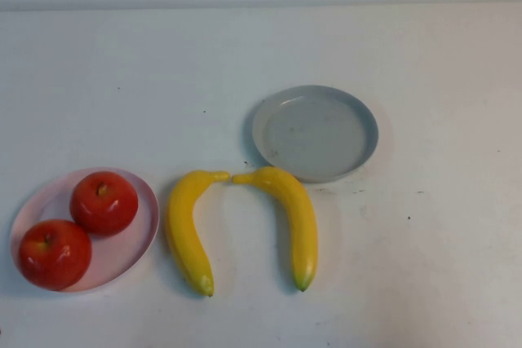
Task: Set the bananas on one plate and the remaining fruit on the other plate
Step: Put another type of fruit in the right plate
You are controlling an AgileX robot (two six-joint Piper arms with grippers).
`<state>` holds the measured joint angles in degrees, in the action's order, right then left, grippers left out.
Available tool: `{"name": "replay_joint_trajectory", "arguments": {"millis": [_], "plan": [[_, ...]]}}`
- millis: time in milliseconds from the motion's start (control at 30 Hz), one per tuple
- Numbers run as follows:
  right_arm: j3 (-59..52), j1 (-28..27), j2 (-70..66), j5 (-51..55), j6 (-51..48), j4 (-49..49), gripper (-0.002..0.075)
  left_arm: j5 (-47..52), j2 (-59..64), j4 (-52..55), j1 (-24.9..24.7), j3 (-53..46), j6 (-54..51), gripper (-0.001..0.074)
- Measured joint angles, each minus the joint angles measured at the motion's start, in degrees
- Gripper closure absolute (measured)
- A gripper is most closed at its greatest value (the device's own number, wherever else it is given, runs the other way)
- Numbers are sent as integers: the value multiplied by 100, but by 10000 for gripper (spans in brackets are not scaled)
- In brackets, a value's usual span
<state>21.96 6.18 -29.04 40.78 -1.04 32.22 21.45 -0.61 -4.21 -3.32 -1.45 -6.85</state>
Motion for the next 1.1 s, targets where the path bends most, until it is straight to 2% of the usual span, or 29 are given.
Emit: {"name": "replay_joint_trajectory", "arguments": {"millis": [233, 400, 533, 733, 867, 967, 1100], "plan": [[1613, 0, -2037, 1275, -45, -1155, 743, 0, 0, 0, 0, 0, 0, 731], [2423, 198, -3182, 1537, -125, -1591, 743, 0, 0, 0, 0, 0, 0, 731], [2949, 931, -4056, 1562, 148, -1946, 743, 0, 0, 3, 0, 0, 0, 731], [4056, 2311, -5328, 1575, 688, -2569, 743, 0, 0, 13, 0, 0, 0, 731], [4981, 2888, -6191, 1778, 771, -2580, 740, 0, 0, 13, 0, 0, 0, 731], [5662, 3106, -6860, 1905, 792, -2590, 694, 0, 0, 13, 0, 0, 0, 731], [6348, 3217, -7582, 2047, 814, -2600, 507, 0, 0, 13, 0, 0, 0, 731]]}}
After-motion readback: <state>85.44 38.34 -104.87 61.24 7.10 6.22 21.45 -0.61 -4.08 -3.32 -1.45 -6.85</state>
